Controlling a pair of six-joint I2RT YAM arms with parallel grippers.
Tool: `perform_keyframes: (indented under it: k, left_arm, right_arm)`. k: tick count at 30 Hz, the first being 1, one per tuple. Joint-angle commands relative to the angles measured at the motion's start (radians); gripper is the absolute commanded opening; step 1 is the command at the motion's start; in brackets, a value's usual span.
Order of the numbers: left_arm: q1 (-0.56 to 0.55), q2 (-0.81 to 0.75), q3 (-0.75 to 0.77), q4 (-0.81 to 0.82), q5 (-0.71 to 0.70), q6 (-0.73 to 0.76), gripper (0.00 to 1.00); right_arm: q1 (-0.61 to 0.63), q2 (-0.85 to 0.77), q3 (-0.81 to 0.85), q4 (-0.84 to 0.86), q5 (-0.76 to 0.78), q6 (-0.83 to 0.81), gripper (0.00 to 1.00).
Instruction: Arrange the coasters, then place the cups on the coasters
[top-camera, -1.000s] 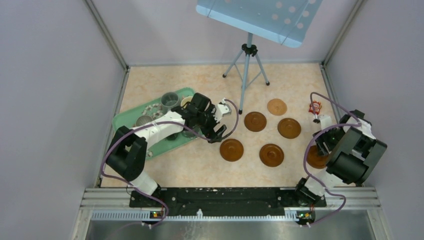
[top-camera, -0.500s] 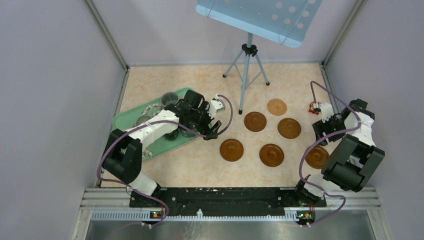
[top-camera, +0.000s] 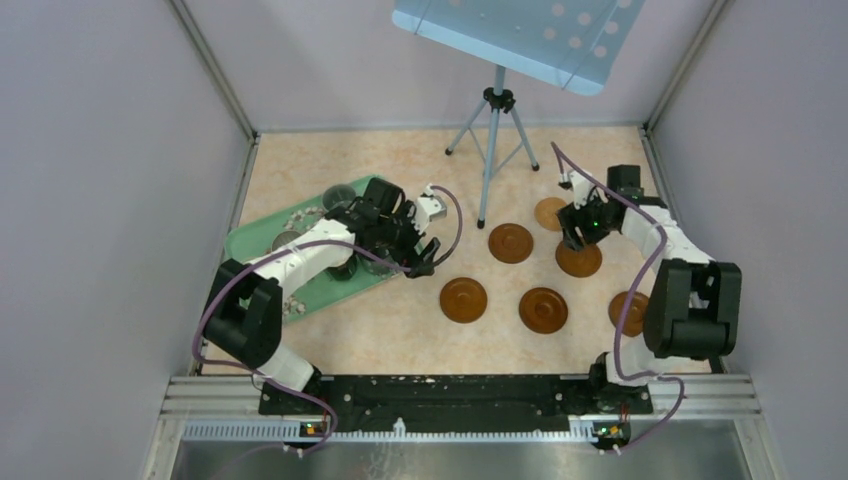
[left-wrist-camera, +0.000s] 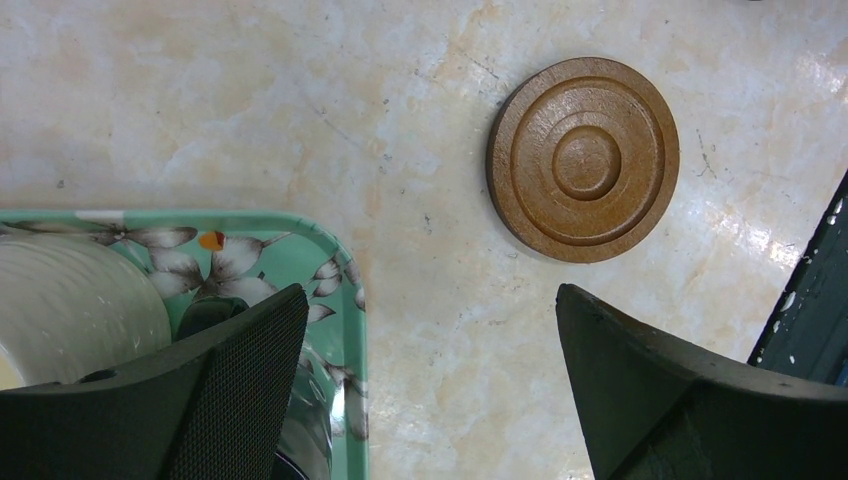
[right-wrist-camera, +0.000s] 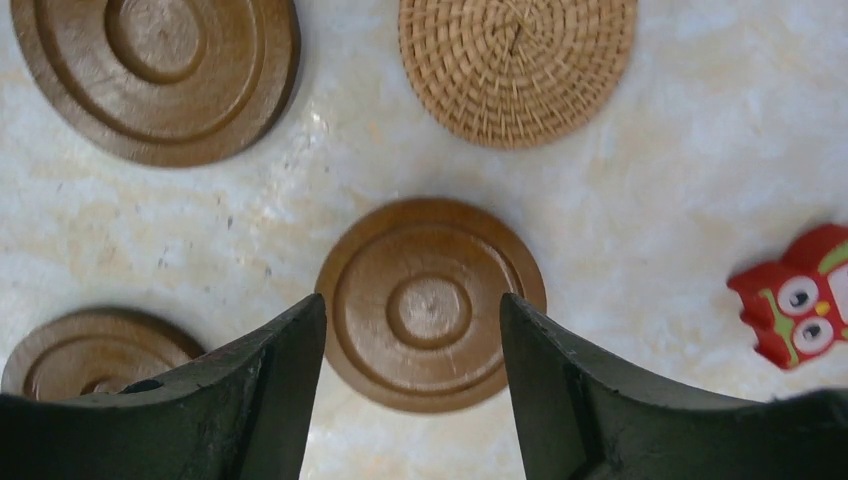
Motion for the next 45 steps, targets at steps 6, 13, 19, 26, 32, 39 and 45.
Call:
perform_keyframes:
  k: [6, 13, 19, 26, 32, 39, 45]
  left_arm:
    - [0.025, -0.055, 0.014, 0.021, 0.016, -0.018, 0.99]
    - [0.038, -0.060, 0.008, 0.025, 0.017, -0.022, 0.99]
    - [0.052, -0.065, 0.001, 0.030, 0.017, -0.023, 0.99]
    - [0.072, -0.069, -0.006, 0.029, 0.020, -0.031, 0.99]
    - [0.094, -0.082, -0.004, 0.027, 0.025, -0.044, 0.99]
    - [0.131, -0.122, 0.001, 0.015, 0.035, -0.071, 0.99]
    - [0.225, -0.185, 0.001, 0.009, 0.076, -0.102, 0.99]
  right_arm:
    - [0.114, 0.191, 0.053, 0.260, 0.169, 0.190, 0.64]
    - [0.123, 0.270, 0.082, 0.310, 0.246, 0.235, 0.63]
    - [0.123, 0.317, 0.116, 0.313, 0.232, 0.276, 0.63]
    - [0.123, 0.346, 0.139, 0.320, 0.276, 0.293, 0.61]
    - [0.123, 0.351, 0.155, 0.322, 0.310, 0.295, 0.60]
    - [0.122, 0.259, 0.172, 0.251, 0.199, 0.281, 0.60]
    - [0.156, 0.112, 0.164, 0.050, -0.018, 0.179, 0.62]
